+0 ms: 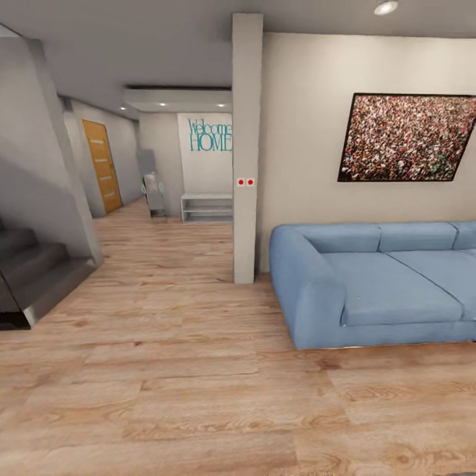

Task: Turn on the radio receiver that's on the table in the living room.

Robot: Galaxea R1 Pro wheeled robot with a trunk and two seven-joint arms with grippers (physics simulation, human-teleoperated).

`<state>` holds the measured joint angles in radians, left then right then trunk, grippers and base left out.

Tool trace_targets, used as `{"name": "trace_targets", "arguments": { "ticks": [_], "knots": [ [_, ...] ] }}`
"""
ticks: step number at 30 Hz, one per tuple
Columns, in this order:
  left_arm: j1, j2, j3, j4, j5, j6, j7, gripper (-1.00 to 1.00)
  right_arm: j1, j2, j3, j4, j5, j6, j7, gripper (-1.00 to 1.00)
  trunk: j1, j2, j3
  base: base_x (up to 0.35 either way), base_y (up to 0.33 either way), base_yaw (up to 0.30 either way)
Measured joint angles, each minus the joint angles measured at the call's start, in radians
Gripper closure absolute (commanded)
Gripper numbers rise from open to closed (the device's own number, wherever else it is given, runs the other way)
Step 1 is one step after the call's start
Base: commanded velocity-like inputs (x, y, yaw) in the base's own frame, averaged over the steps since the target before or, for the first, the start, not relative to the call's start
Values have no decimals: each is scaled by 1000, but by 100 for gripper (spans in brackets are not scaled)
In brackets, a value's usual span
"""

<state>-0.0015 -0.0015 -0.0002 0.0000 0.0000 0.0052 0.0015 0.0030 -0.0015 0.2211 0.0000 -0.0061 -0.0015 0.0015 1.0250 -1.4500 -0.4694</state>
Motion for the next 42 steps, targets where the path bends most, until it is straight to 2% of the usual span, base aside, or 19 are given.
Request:
{"name": "trace_targets", "arguments": {
  "ticks": [42],
  "knots": [
    [0, 0, 2, 0, 2, -7, 1, -100, 0, 0, 0, 0, 5, 0, 0, -100, 0, 0, 0, 1, 0, -279]
  ]
}}
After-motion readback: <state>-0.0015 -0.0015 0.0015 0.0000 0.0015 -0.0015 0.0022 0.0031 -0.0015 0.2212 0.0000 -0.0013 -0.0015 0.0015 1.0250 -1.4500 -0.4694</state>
